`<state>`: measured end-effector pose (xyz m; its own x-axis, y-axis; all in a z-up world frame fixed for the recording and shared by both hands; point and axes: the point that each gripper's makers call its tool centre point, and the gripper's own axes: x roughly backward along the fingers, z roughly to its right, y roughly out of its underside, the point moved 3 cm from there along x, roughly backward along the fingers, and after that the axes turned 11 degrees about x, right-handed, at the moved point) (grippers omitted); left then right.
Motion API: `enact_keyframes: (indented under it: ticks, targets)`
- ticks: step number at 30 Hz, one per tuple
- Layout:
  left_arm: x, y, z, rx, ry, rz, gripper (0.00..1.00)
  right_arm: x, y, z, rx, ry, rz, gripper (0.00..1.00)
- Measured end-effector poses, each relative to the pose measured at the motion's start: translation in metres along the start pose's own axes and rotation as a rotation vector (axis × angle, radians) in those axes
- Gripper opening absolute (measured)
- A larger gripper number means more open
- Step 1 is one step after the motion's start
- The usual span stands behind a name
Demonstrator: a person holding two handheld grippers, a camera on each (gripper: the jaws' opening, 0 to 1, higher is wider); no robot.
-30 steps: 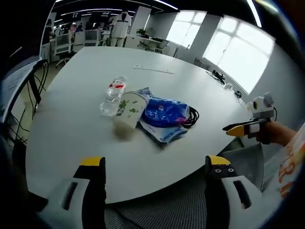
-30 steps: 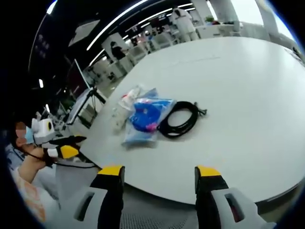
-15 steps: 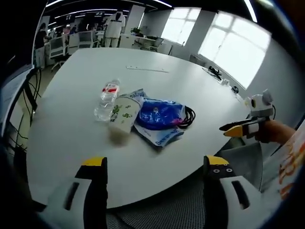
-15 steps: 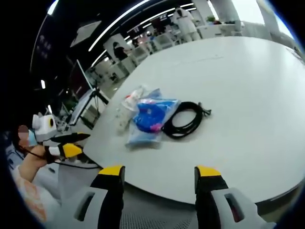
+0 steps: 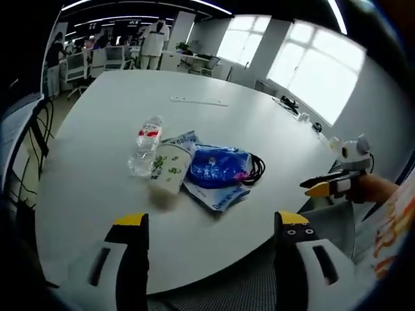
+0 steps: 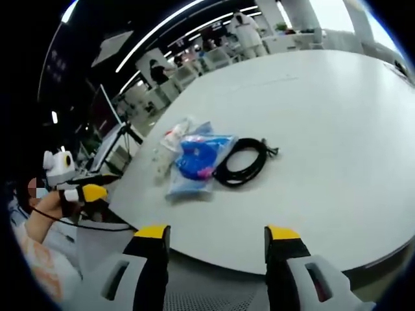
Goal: Arrange the tabletop items into an orderly group along one side of the table until the central work area is clear of visible clutter.
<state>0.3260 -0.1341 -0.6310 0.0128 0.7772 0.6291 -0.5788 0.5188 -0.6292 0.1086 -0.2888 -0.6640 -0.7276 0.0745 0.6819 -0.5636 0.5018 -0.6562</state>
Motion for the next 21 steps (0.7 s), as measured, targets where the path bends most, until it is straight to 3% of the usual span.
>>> enact_keyframes:
  ticks: [14, 21]
  targets:
    - [-0.002, -0.002, -0.002, 0.035, 0.029, 0.007, 0.77, -0.005, -0.019, -0.006, 0.084, 0.022, -0.02, 0.58]
    - [-0.007, -0.009, 0.0, 0.024, 0.068, -0.002, 0.73, -0.007, -0.029, -0.019, 0.133, 0.023, -0.017, 0.58]
